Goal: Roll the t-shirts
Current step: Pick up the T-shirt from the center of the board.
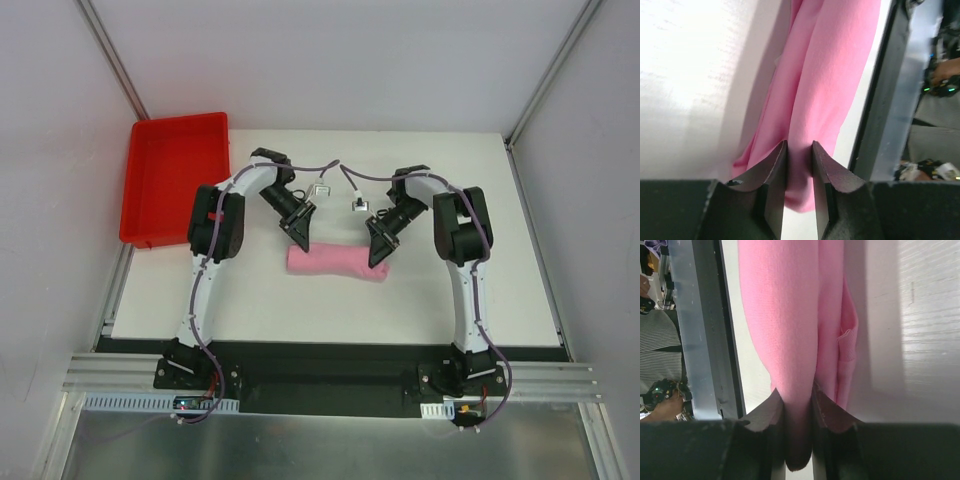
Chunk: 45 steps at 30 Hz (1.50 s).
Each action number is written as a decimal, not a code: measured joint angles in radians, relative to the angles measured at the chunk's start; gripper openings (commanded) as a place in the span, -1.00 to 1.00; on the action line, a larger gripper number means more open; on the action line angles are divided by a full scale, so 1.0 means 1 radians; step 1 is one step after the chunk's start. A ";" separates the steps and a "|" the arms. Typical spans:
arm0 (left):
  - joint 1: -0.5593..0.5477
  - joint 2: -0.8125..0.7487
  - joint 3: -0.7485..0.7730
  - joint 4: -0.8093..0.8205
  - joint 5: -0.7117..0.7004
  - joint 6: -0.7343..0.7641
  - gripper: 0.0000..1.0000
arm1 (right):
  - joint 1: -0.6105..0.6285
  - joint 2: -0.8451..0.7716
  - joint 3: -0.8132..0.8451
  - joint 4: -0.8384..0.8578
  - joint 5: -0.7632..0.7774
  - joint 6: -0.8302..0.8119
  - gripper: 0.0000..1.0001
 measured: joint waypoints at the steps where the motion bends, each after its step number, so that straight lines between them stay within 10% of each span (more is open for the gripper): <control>1: 0.002 -0.022 0.000 0.006 -0.031 0.007 -0.53 | 0.000 0.004 0.012 -0.001 0.001 0.008 -0.88; 14: 0.032 -0.442 -0.269 0.296 -0.350 0.013 -0.21 | 0.000 0.026 0.042 -0.013 0.018 0.067 -0.89; 23: -0.391 -0.927 -0.810 0.858 -0.526 0.142 -0.05 | -0.002 0.067 0.091 -0.045 0.022 0.145 -0.90; 36: -0.520 -0.830 -1.093 1.479 -0.716 0.298 0.04 | -0.016 0.093 0.107 -0.061 0.003 0.200 -0.90; 45: -0.537 -0.793 -1.101 1.550 -0.726 0.336 0.22 | -0.017 0.099 0.114 -0.066 0.002 0.211 -0.90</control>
